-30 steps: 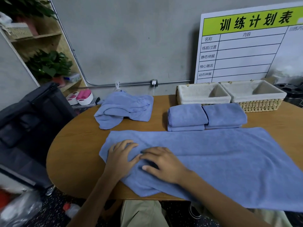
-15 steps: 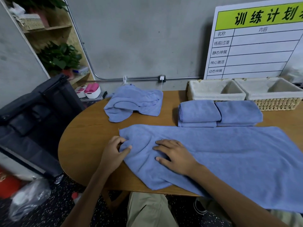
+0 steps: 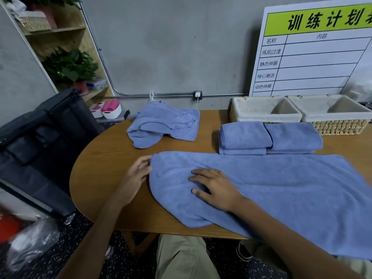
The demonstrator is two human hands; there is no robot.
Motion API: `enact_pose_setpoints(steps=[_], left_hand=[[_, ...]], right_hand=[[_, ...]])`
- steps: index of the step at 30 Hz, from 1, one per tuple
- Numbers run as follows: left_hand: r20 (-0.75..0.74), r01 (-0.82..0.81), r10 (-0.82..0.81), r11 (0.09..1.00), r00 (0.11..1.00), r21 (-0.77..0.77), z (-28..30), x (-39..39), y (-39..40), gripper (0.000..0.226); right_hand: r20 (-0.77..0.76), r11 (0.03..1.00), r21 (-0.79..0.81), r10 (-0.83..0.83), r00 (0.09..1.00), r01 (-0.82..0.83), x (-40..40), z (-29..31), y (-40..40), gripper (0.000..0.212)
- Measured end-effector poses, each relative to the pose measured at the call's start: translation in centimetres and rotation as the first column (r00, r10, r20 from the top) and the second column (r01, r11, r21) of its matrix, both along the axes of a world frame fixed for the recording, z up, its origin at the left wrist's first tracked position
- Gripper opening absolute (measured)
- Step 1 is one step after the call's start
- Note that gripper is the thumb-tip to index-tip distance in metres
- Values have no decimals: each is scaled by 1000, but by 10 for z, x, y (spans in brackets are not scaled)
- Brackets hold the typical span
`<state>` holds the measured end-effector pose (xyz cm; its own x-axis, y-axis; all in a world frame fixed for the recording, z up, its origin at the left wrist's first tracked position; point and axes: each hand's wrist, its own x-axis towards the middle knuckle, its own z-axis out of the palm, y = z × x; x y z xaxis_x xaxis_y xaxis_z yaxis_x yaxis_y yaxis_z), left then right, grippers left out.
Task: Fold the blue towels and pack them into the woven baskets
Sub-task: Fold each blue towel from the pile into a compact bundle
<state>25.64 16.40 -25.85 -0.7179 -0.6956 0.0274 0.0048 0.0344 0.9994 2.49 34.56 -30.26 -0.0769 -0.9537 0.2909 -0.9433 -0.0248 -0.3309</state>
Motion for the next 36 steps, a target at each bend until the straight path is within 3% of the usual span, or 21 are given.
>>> enact_pose_setpoints(steps=[3, 8, 14, 17, 18, 20, 22, 23, 29, 30, 32, 33, 35, 36], left_hand=[[167, 84, -51, 977, 985, -198, 1, -1, 3, 53], [194, -16, 108, 906, 975, -424, -7, -3, 16, 49], [-11, -249, 260, 911, 965, -330, 8, 2, 14, 35], [-16, -304, 319, 886, 948, -351, 35, 9, 5, 22], [46, -263, 289, 918, 956, -297, 43, 14, -4, 22], [313, -66, 108, 988, 943, -142, 48, 29, -23, 28], [613, 105, -35, 991, 789, -78, 42, 44, -35, 29], [687, 130, -46, 989, 725, -71, 39, 48, -36, 27], [743, 138, 68, 967, 666, -212, 38, 36, -30, 13], [714, 121, 167, 935, 679, -334, 34, 31, -32, 13], [579, 116, 368, 766, 728, -632, 23, 18, -28, 13], [516, 130, 375, 700, 770, -703, 19, 8, -18, 15], [487, 204, 258, 677, 834, -707, 0, -10, 7, 42], [537, 260, 247, 668, 807, -698, -11, -17, 19, 59]], right_hand=[[15, 1000, 4, -2, 1000, 2, -3, 2, -2, 51], [21, 1000, 7, -1, 1000, 1, -5, 2, 0, 51], [20, 999, 35, -6, 1000, 6, -5, 5, 0, 53], [36, 999, 51, 3, 999, -5, -6, 6, 1, 55], [39, 998, 55, 2, 999, -4, -6, 7, 0, 56], [34, 998, 58, -1, 999, -1, -5, 8, 0, 56], [23, 999, 40, -5, 1000, 4, -4, 7, 0, 55], [18, 1000, 27, -6, 1000, 6, -4, 6, 0, 54], [-43, 1000, 24, 6, 999, -5, 4, 6, 1, 54], [-49, 1000, 25, 7, 999, -6, 4, 7, 1, 56], [-72, 1000, 28, 9, 997, -7, 5, 8, 1, 60], [-90, 1000, 29, 9, 996, -6, 6, 8, 2, 62], [-119, 999, 43, 9, 993, -3, 6, 7, 3, 65], [-124, 998, 55, 7, 992, -1, 5, 7, 4, 66]])
